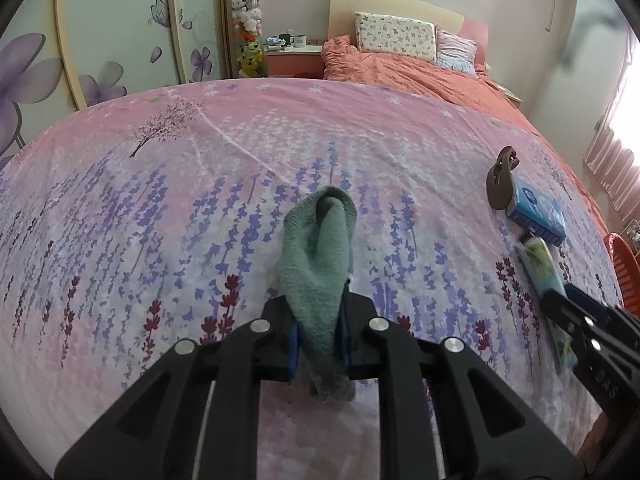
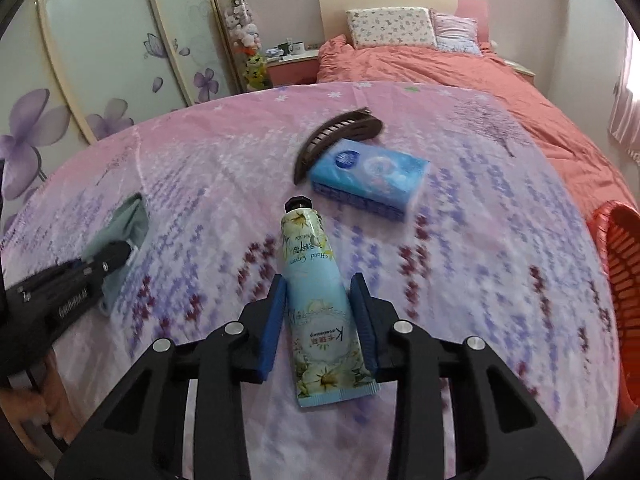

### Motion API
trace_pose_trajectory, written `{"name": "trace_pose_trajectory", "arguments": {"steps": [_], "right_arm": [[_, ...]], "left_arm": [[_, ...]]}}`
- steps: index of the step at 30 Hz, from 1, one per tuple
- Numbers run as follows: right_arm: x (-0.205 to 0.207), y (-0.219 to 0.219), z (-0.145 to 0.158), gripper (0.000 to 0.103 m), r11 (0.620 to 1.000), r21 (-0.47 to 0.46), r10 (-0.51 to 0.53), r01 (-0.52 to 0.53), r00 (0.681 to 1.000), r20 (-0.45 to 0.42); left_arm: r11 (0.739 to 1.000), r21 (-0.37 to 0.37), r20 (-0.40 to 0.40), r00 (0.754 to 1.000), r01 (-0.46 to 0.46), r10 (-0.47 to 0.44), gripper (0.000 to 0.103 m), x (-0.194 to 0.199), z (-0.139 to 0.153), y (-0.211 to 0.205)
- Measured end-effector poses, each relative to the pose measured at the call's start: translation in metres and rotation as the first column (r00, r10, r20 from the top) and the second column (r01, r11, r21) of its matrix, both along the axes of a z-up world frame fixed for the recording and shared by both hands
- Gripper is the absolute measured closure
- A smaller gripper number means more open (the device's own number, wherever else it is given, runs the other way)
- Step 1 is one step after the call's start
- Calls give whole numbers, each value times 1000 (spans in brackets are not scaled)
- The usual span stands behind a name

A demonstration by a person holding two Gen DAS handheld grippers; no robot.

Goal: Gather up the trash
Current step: 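Lift the towel with the left tool while the right tool lifts the lotion tube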

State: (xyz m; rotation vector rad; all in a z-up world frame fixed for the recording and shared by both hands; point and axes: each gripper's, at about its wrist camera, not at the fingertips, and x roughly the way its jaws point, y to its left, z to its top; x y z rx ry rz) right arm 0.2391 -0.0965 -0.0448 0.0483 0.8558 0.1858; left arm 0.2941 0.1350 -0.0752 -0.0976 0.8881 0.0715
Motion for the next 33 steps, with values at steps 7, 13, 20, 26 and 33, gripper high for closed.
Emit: {"name": "trace_pose_trajectory", "arguments": {"steps": [7, 13, 20, 26, 33], "right_arm": [[-17, -51, -2, 68, 991, -20, -129, 129, 992, 2], [-5, -41, -4, 66, 990, -38, -138, 138, 990, -9], [-5, -43, -5, 66, 990, -30, -137, 137, 990, -11], [-4, -55, -6, 66, 989, 40, -139, 139, 990, -15], [-4, -55, -6, 66, 990, 32, -138, 139, 990, -15]], "left_arm": [[1000, -19, 2, 1000, -1, 1, 86, -1, -1, 2], [1000, -18, 2, 1000, -2, 2, 86, -1, -1, 2], [999, -35, 5, 1000, -2, 2, 86, -2, -1, 4], [998, -60, 9, 1000, -1, 1, 86, -3, -1, 10], [996, -85, 13, 1000, 0, 1, 86, -5, -1, 16]]}}
